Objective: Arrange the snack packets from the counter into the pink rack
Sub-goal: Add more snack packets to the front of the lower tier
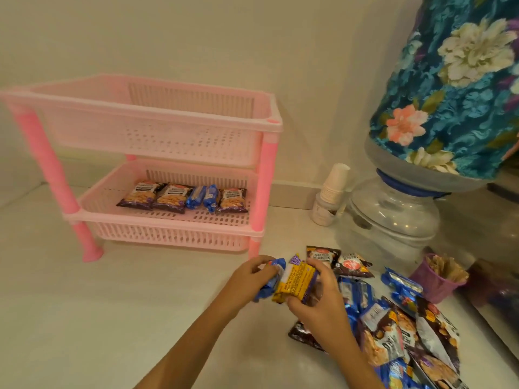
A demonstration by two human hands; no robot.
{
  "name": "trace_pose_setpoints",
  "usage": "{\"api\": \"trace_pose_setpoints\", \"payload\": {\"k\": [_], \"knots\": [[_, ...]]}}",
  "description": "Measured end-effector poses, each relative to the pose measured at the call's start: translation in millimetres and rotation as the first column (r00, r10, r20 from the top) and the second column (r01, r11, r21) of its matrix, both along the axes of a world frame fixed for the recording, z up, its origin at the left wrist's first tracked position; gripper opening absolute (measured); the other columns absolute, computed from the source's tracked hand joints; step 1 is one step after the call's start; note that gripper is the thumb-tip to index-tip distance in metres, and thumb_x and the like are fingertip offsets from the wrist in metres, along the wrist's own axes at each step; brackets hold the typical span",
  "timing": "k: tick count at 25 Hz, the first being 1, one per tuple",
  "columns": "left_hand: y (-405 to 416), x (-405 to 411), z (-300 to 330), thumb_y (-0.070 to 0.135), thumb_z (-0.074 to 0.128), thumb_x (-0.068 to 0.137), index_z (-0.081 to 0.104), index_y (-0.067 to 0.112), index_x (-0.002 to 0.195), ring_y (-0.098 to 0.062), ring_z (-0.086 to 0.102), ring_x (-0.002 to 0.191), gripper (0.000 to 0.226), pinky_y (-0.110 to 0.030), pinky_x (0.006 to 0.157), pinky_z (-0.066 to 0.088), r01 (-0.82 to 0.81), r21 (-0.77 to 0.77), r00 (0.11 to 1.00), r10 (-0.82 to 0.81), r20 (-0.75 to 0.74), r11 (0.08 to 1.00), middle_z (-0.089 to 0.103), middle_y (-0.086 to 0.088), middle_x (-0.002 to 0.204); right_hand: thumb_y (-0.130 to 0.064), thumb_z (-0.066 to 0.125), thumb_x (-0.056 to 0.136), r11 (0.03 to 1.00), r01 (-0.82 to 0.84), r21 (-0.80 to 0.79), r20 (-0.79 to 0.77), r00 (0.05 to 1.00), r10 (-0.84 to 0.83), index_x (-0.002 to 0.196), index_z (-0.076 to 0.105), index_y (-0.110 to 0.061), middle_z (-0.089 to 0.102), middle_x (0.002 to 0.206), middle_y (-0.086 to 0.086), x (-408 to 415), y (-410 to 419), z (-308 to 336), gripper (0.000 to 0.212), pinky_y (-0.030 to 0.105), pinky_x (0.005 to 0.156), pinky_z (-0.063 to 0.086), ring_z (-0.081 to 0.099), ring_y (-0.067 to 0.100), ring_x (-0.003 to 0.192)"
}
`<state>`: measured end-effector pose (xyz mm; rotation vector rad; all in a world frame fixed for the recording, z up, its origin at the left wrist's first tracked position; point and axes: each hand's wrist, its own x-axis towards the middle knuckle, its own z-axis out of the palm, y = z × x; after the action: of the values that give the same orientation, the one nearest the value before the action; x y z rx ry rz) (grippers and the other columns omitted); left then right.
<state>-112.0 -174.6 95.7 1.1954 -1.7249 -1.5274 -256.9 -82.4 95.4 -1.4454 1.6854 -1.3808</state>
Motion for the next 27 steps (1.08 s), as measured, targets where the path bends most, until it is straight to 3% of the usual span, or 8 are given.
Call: {"api": "trace_pose_setpoints", "payload": {"k": [4,10,12,16,19,22,24,27], "knots": [[-6.7,72.2,33.9,0.029,0.055,0.093,0.064,0.026,0.107,-0.005,0.063,0.061,0.017,-0.016,0.047,0.044,-0.156,0.016,0.979,0.156,-0.134,0.988,0.07,-0.005,0.087,-0.012,0.079,0.067,0.984,-0.174,-0.032,-0.008,0.985,0.174,0.116,0.049,-0.038,0.046,0.12,-0.008,58.1,-30.2,16.8,0.063,0.022,0.072,0.055,0.062,0.01,0.1],[-72.3,180.1,73.5,0.037,0.065,0.087,0.057,0.023,0.123,-0.016,0.07,0.089,0.04,-0.032,0.079,0.057,-0.317,-0.094,0.944,0.305,-0.122,0.944,0.07,-0.006,0.104,-0.015,0.082,0.066,0.949,-0.307,-0.067,-0.1,0.949,0.299,0.125,0.051,-0.032,0.042,0.121,-0.008,150.6,-112.0,51.5,0.069,0.02,0.078,0.055,0.058,0.006,0.104],[-109.3,210.2,82.1,0.041,0.068,0.082,0.056,0.024,0.125,-0.017,0.069,0.091,0.047,-0.033,0.079,0.056,-0.349,-0.141,0.937,0.345,-0.056,0.926,0.067,-0.006,0.108,-0.015,0.083,0.067,0.947,-0.314,-0.07,-0.121,0.945,0.305,0.124,0.05,-0.033,0.046,0.118,-0.006,172.7,-145.9,59.6,0.068,0.016,0.078,0.054,0.058,0.006,0.103],[-184.5,246.5,90.7,0.027,0.069,0.084,0.055,0.02,0.114,-0.019,0.066,0.08,0.034,-0.024,0.058,0.051,-0.336,-0.163,0.929,0.354,0.104,0.928,0.064,-0.009,0.103,-0.014,0.082,0.07,0.976,-0.214,0.035,-0.083,0.973,0.216,0.121,0.05,-0.022,0.055,0.102,-0.007,205.5,-213.3,75.6,0.061,0.005,0.063,0.045,0.057,0.0,0.087],[-226.8,255.7,84.9,0.021,0.069,0.082,0.051,0.015,0.11,-0.023,0.059,0.082,0.033,-0.027,0.058,0.047,-0.257,-0.191,0.894,0.308,0.327,0.947,0.057,-0.011,0.106,-0.011,0.079,0.073,0.937,-0.21,0.278,-0.103,0.964,0.246,0.128,0.041,-0.018,0.054,0.109,0.007,218.8,-262.4,68.8,0.068,0.024,0.064,0.048,0.06,0.024,0.089],[-247.0,257.1,72.5,0.023,0.072,0.081,0.045,0.009,0.12,-0.029,0.058,0.1,0.05,-0.033,0.071,0.049,-0.062,-0.192,0.754,0.172,0.634,0.98,0.055,-0.014,0.115,-0.008,0.074,0.074,0.804,-0.215,0.555,-0.228,0.89,0.396,0.139,0.033,-0.018,0.05,0.119,0.018,230.7,-295.2,55.8,0.078,0.037,0.06,0.05,0.057,0.028,0.078],[-255.3,259.4,61.2,0.023,0.074,0.081,0.04,0.002,0.131,-0.031,0.055,0.113,0.064,-0.035,0.078,0.051,0.0,-0.152,0.662,0.114,0.741,0.988,0.053,-0.016,0.126,-0.012,0.078,0.072,0.782,-0.202,0.59,-0.289,0.851,0.438,0.133,0.041,-0.015,0.052,0.12,0.013,239.7,-309.2,45.5,0.071,0.043,0.076,0.053,0.057,0.028,0.09],[-265.4,265.1,44.9,0.029,0.075,0.079,0.051,0.0,0.125,-0.03,0.058,0.113,0.06,-0.032,0.072,0.049,0.051,-0.122,0.557,0.074,0.828,0.991,0.058,-0.015,0.126,-0.019,0.081,0.072,0.788,-0.232,0.571,-0.319,0.821,0.474,0.133,0.045,-0.016,0.049,0.132,0.008,254.3,-320.1,33.8,0.071,0.035,0.083,0.051,0.052,0.025,0.112]]}}
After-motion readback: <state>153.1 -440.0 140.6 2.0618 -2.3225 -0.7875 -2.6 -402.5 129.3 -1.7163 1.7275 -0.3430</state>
